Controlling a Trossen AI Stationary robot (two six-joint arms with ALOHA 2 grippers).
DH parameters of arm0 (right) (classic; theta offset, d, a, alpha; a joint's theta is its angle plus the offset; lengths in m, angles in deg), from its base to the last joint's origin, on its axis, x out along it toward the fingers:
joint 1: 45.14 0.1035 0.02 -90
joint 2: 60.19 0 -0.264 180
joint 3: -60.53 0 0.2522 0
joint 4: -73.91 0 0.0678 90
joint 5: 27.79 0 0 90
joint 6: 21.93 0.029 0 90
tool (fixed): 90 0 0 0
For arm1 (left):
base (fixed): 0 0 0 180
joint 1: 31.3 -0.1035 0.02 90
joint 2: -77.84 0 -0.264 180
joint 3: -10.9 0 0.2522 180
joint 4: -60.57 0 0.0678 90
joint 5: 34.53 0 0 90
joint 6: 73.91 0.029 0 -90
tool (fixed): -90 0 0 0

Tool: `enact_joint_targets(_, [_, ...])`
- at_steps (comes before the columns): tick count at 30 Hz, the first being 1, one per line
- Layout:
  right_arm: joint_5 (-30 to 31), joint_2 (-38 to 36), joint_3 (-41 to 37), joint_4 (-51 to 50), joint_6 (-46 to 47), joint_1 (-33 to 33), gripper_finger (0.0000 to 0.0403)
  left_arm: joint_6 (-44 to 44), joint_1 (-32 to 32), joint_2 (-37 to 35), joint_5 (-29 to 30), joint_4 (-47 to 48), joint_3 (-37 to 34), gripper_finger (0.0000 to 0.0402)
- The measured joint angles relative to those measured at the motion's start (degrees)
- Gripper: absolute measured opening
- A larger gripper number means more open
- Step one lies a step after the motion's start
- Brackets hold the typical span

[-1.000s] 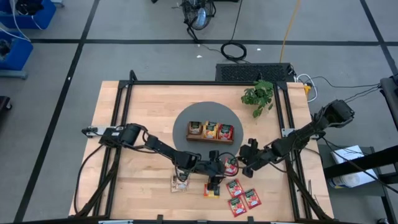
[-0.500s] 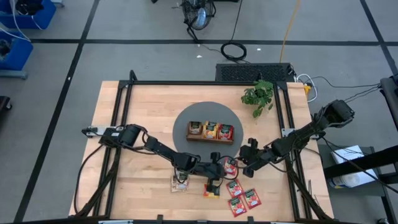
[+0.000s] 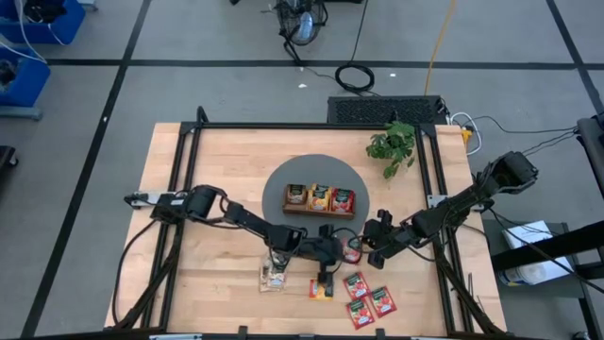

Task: Pick & Place Tea
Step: Put the red tea bag into the right compartment of the wooden organizer

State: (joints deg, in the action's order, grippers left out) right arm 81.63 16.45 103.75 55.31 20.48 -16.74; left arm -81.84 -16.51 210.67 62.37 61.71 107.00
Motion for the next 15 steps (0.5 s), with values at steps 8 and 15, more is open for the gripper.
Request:
enact_joint_targets(8, [0.03, 0.00, -0.90, 1.01, -2.91, 0.00, 0.0075, -0.09, -0.14, 0.09, 0.15, 1.07, 0.00, 0.0004])
enact_joint_targets(15, [-2.55, -2.06, -0.90, 1.52, -0.96, -2.26, 0.0122, -1.24, -0.20, 0.72, 0.15, 1.63, 0.04, 0.0006])
